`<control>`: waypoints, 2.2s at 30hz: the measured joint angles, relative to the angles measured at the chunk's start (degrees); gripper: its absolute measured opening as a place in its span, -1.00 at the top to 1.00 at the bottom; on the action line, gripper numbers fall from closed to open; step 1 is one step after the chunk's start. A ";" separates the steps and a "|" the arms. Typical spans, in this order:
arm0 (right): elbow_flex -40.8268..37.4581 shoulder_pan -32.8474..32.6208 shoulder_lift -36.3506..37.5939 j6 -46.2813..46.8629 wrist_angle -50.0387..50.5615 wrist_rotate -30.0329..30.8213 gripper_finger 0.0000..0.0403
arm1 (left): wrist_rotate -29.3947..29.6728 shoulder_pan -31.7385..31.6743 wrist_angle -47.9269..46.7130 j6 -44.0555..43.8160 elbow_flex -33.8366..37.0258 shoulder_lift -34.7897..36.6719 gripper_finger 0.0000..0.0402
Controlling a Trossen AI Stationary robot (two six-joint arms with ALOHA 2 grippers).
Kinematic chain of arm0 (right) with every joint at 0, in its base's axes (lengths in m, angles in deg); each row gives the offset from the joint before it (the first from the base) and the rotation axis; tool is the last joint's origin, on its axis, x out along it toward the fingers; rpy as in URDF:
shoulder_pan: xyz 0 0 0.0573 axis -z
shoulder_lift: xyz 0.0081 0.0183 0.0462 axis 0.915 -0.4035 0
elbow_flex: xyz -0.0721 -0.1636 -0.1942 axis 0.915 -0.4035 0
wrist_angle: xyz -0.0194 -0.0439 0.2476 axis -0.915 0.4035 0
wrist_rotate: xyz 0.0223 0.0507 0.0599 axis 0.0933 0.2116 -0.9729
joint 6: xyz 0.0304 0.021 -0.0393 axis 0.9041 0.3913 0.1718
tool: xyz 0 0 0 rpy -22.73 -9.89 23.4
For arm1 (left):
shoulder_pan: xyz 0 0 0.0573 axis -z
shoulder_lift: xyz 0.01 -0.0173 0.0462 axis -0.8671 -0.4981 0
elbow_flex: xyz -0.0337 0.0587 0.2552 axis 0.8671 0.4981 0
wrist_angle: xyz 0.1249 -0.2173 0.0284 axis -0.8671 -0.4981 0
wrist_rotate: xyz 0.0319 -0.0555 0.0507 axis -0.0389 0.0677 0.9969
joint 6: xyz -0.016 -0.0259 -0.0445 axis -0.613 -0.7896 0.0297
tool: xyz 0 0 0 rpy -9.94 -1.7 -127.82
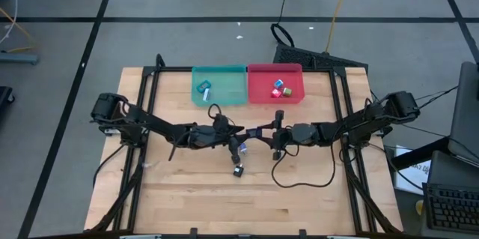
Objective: Sort charging adapters and watches
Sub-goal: Put the blue watch in the blue bin
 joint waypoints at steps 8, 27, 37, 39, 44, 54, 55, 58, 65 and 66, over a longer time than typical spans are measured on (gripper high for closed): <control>0.02 0.00 0.04 0.14 0.12 0.33 0.25 | -1.53 -1.46 2.09 0.04 -4.41 -5.91 -0.34; 0.13 -0.24 0.08 -1.59 4.25 5.17 0.23 | -8.91 -2.52 1.59 3.52 -5.35 -4.53 -0.34; 0.11 -0.22 0.08 -1.84 5.08 5.36 0.21 | -8.89 -3.73 0.53 2.83 -5.35 -4.36 -0.34; 0.11 -0.22 0.08 -1.84 5.16 5.38 0.23 | -8.85 -3.73 0.65 3.00 -5.35 -4.36 -0.34; 0.11 -0.22 0.08 -1.84 4.82 5.36 0.24 | -8.84 -3.71 0.16 3.03 -5.35 -4.36 -0.28; 0.09 -0.22 0.08 -1.84 4.88 5.32 0.25 | -8.71 -3.77 -0.61 2.85 -5.33 -4.36 0.21; 0.09 -0.22 0.08 -1.84 4.88 5.32 0.25 | -8.63 -3.77 -0.68 2.90 -5.33 -4.36 0.27; 0.09 -0.24 0.08 -1.84 4.90 5.17 0.21 | -8.59 -3.77 -1.40 3.08 -5.31 -4.36 0.42; 0.07 -0.33 0.08 -2.06 4.98 6.17 0.23 | -8.05 -4.32 -1.85 7.17 -5.31 -4.35 0.64; 0.07 -0.55 0.08 -1.46 4.97 6.39 0.23 | -8.15 -4.49 -1.97 8.29 -5.33 -4.05 0.64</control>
